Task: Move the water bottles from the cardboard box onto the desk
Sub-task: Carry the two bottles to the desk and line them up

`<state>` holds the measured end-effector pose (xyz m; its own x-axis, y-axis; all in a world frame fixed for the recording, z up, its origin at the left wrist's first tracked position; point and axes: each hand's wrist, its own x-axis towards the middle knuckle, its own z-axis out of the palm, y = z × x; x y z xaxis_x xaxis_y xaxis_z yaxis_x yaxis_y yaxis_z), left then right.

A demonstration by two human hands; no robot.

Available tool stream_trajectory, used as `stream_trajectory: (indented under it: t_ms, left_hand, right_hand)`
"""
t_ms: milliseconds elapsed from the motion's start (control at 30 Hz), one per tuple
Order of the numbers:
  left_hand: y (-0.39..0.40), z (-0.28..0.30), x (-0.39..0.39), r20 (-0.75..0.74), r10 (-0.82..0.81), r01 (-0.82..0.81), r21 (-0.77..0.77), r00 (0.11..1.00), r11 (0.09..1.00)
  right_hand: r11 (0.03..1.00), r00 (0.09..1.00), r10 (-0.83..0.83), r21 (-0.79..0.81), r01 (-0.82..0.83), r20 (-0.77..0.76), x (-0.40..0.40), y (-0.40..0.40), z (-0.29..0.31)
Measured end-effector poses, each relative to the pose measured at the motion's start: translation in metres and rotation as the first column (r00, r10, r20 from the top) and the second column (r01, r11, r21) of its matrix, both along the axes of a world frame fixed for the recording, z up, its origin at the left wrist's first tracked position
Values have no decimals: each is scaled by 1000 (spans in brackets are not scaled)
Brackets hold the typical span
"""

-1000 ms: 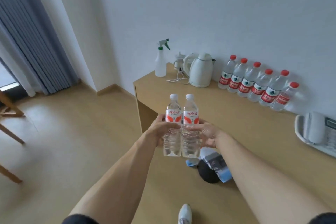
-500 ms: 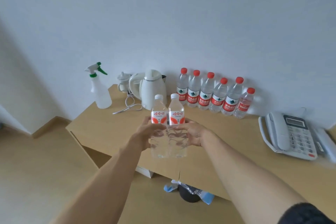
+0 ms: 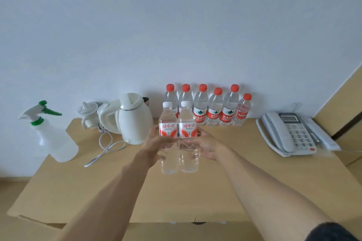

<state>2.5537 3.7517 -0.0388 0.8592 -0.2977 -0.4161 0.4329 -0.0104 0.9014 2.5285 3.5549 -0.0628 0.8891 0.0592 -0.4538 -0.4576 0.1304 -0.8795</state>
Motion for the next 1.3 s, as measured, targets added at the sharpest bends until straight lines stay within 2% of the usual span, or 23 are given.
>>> stream_trajectory:
  t_ms: [200,400,533,767,1033,1300]
  left_hand:
    - [6,-7,49,94,-163,163,5,982,987]
    - [7,-29,73,183,-194,177,107,964,978]
    - [9,-40,80,265,-190,126,240,945,963]
    - [2,-48,81,381,-190,32,384,905,923]
    - [-4,-55,81,417,-154,-46,431,896,901]
    - [-7,-53,84,405,-234,10,484,884,875]
  right_hand:
    - [988,987,-129,-77,137,93,22,2,-8]
    - [962,970,-179,-176,208,167,32,-3,-20]
    - [936,962,-157,-276,218,225,39,-7,-22]
    - [886,956,-100,-411,212,278,52,-11,-30]
    - [838,960,-35,-516,179,276,59,-14,-41]
    - [802,961,59,-586,116,270,61,-16,-40]
